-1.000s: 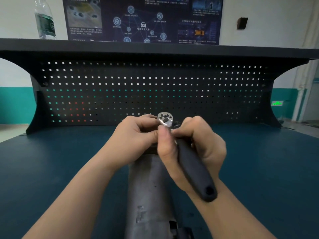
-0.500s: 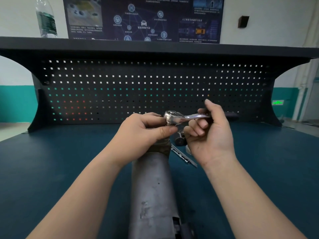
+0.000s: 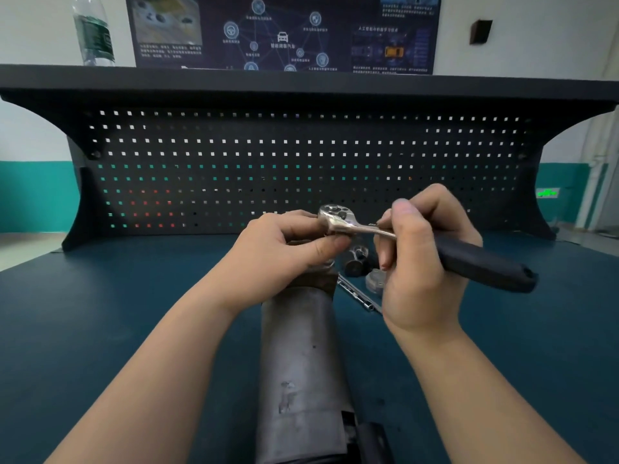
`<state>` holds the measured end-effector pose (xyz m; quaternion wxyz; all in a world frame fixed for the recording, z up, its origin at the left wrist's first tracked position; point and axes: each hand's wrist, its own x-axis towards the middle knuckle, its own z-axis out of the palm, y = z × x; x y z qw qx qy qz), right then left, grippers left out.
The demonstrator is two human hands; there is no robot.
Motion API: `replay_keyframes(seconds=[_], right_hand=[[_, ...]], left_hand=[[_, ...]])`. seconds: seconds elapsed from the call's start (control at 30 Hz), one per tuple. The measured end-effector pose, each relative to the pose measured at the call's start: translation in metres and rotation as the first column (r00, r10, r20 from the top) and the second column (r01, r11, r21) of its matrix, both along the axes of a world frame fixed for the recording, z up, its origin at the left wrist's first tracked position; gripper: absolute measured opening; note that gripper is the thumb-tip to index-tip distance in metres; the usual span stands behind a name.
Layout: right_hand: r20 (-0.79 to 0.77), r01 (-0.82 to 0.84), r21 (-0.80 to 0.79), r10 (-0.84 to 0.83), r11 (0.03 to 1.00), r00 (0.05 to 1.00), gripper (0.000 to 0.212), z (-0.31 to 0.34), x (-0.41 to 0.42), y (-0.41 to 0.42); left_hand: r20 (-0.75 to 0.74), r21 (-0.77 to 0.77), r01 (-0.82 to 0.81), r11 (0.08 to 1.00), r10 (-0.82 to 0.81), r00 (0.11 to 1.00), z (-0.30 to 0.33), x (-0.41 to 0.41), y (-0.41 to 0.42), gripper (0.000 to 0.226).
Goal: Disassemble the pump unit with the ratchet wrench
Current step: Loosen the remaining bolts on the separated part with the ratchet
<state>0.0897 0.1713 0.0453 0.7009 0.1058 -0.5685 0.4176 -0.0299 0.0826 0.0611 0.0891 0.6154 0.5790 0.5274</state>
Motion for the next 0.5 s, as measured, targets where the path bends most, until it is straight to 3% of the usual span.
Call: replay_keyframes(seconds=[0.13, 0.17, 0.23, 0.3, 0.33, 0.4, 0.43, 0.5], right_hand=[[0.015, -0.288, -0.173, 0.295, 0.942, 0.955, 0.028, 0.000, -0.007, 0.002], [-0.014, -0.404, -0.281, 0.417, 0.871, 0.909, 0.029, 0.003, -0.008, 0.005], [-0.118, -0.587, -0.509, 0.625, 0.629, 0.772, 0.037, 0.010, -0.009, 0.015], [-0.211, -0.634, -0.644, 0.698, 0.427, 0.684, 0.036, 0.013, -0.007, 0.024], [-0.244, -0.636, -0.668, 0.695, 0.386, 0.677, 0.033, 0.013, -0.007, 0.027], [-0.265, -0.616, -0.652, 0.629, 0.442, 0.731, 0.032, 0.012, -0.006, 0.028], [-0.255, -0.578, -0.615, 0.559, 0.536, 0.789, 0.034, 0.011, -0.005, 0.026], [-0.181, -0.385, -0.425, 0.339, 0.819, 0.923, 0.032, 0.009, 0.000, 0.014]], left_hand=[[0.019, -0.005, 0.028, 1.000, -0.028, 0.999, 0.003, -0.002, -0.002, 0.037], [0.043, 0.010, 0.031, 0.999, -0.032, 0.999, 0.003, -0.001, -0.003, 0.035], [0.061, 0.024, 0.014, 1.000, -0.016, 0.998, 0.002, 0.000, -0.002, 0.036], [0.046, 0.025, -0.026, 0.999, 0.024, 0.999, 0.001, 0.003, 0.001, 0.036], [0.035, 0.026, -0.045, 0.999, 0.044, 0.998, 0.001, 0.004, 0.002, 0.036], [0.032, 0.034, -0.070, 0.997, 0.068, 0.997, 0.001, 0.005, 0.004, 0.035], [0.042, 0.043, -0.073, 0.996, 0.071, 0.997, 0.001, 0.005, 0.004, 0.034], [0.063, 0.058, -0.076, 0.995, 0.072, 0.995, 0.000, 0.004, 0.004, 0.028]])
